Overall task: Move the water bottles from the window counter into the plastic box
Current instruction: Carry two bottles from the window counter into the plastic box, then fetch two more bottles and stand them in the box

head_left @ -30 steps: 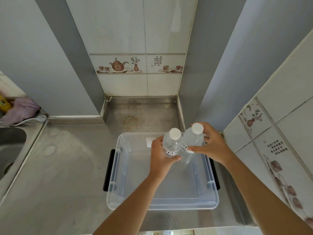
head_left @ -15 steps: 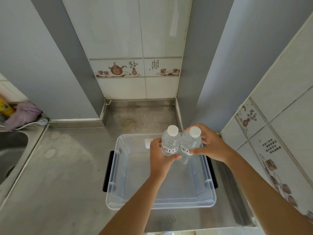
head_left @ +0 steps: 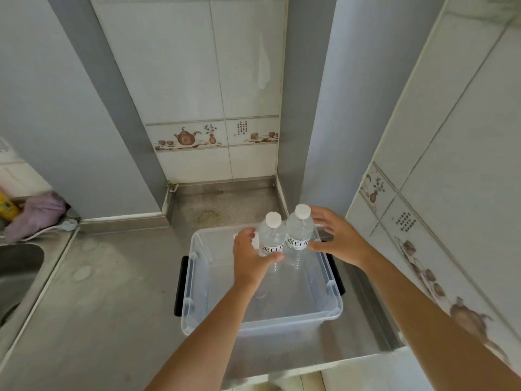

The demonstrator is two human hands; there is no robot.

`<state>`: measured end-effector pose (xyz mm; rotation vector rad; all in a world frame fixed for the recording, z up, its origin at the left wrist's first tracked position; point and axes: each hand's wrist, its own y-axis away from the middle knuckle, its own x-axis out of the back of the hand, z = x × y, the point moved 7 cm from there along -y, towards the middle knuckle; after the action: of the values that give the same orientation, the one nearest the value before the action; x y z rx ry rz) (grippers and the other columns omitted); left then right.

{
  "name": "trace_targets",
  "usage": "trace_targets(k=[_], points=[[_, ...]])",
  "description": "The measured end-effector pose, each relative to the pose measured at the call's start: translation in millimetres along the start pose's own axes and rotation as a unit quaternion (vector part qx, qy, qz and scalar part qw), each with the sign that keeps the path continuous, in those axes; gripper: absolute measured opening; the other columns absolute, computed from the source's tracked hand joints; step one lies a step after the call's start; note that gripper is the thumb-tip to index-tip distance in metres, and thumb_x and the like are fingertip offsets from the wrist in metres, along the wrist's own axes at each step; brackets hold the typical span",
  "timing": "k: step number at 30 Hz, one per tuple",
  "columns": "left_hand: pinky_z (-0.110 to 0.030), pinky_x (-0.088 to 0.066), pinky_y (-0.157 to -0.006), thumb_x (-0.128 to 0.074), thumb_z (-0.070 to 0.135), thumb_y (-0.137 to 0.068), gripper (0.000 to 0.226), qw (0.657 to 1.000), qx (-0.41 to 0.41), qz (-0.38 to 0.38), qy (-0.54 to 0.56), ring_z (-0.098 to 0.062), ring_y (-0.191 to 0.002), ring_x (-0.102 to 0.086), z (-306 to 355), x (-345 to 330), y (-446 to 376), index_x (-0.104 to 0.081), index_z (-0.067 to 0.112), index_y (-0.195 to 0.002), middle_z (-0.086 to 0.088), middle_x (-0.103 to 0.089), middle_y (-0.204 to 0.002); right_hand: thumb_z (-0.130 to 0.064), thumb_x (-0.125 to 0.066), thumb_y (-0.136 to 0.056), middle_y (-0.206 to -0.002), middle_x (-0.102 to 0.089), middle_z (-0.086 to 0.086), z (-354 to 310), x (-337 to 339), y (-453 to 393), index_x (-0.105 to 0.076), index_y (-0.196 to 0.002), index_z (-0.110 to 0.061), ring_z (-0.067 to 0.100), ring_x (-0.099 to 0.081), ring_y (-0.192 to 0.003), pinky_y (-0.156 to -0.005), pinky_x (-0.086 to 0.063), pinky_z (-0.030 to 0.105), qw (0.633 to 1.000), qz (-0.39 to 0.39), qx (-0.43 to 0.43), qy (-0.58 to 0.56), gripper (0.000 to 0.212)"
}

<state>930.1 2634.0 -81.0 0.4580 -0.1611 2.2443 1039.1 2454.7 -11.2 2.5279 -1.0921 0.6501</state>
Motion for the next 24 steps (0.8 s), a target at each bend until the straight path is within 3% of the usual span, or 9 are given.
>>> trace_targets(k=[2, 5, 8, 12, 16, 20, 24], points=[[-0.040, -0.043, -0.099, -0.094, 0.020, -0.056, 0.084, 1.000, -0.021, -0.003, -0.005, -0.024, -0.114, -0.050, 7, 12, 7, -0.047, 0.012, -0.126, -0.002, -0.049, -0.119, -0.010, -0.078, -0.075, -0.130, -0.055, -0.010, -7, 4, 21, -0.049, -0.133, -0.023, 0.007, -0.049, -0.121, -0.098, -0.039, 0.018, 0.999, 0.033, -0.006, 0.028, 0.066], [-0.042, -0.047, -0.094, -0.091, 0.028, -0.062, 0.082, 0.997, -0.058, -0.016, -0.044, -0.023, -0.115, -0.052, 20, 30, 23, -0.046, 0.013, -0.129, -0.002, -0.050, -0.124, -0.019, -0.074, -0.080, -0.127, -0.059, -0.009, -22, 4, 59, -0.054, -0.127, -0.026, 0.006, -0.052, -0.115, -0.103, -0.041, 0.032, 0.991, 0.082, -0.016, 0.105, 0.052], [-0.041, -0.048, -0.090, -0.085, 0.034, -0.070, 0.072, 0.987, -0.112, -0.038, -0.109, -0.023, -0.120, -0.051, 37, 45, 48, -0.048, 0.016, -0.129, -0.001, -0.051, -0.129, -0.031, -0.066, -0.085, -0.127, -0.057, -0.015, -45, -4, 104, -0.054, -0.126, -0.033, 0.006, -0.053, -0.114, -0.098, -0.045, 0.036, 0.974, 0.124, -0.016, 0.191, 0.043], [-0.038, -0.047, -0.087, -0.077, 0.044, -0.076, 0.064, 0.944, -0.214, -0.082, -0.238, -0.020, -0.124, -0.047, 67, 60, 97, -0.050, 0.023, -0.130, 0.004, -0.052, -0.134, -0.038, -0.056, -0.091, -0.135, -0.052, -0.015, -71, -18, 170, -0.048, -0.133, -0.032, 0.011, -0.052, -0.117, -0.088, -0.044, 0.031, 0.949, 0.164, -0.044, 0.265, 0.043], [-0.035, -0.047, -0.082, -0.074, 0.048, -0.077, 0.065, 0.900, -0.316, -0.097, -0.282, -0.021, -0.117, -0.053, 100, 65, 158, -0.051, 0.022, -0.131, 0.004, -0.057, -0.129, -0.037, -0.054, -0.092, -0.136, -0.053, -0.011, -87, -25, 244, -0.046, -0.136, -0.029, 0.014, -0.054, -0.114, -0.083, -0.046, 0.029, 0.928, 0.223, -0.055, 0.293, 0.045], [-0.037, -0.052, -0.078, -0.078, 0.045, -0.072, 0.064, 0.861, -0.411, -0.122, -0.273, -0.023, -0.107, -0.059, 128, 52, 220, -0.057, 0.018, -0.126, 0.000, -0.062, -0.119, -0.043, -0.051, -0.093, -0.143, -0.046, -0.010, -84, -27, 320, -0.041, -0.139, -0.031, 0.013, -0.050, -0.123, -0.096, -0.044, 0.032, 0.905, 0.260, -0.086, 0.327, 0.048], [-0.038, -0.053, -0.082, -0.074, 0.049, -0.075, 0.064, 0.829, -0.469, -0.160, -0.259, -0.022, -0.112, -0.057, 151, 24, 286, -0.056, 0.020, -0.129, 0.002, -0.059, -0.125, -0.045, -0.050, -0.093, -0.145, -0.044, -0.009, -73, -22, 403, -0.042, -0.140, -0.029, 0.015, -0.045, -0.130, -0.104, -0.039, 0.036, 0.881, 0.301, -0.126, 0.341, 0.051]])
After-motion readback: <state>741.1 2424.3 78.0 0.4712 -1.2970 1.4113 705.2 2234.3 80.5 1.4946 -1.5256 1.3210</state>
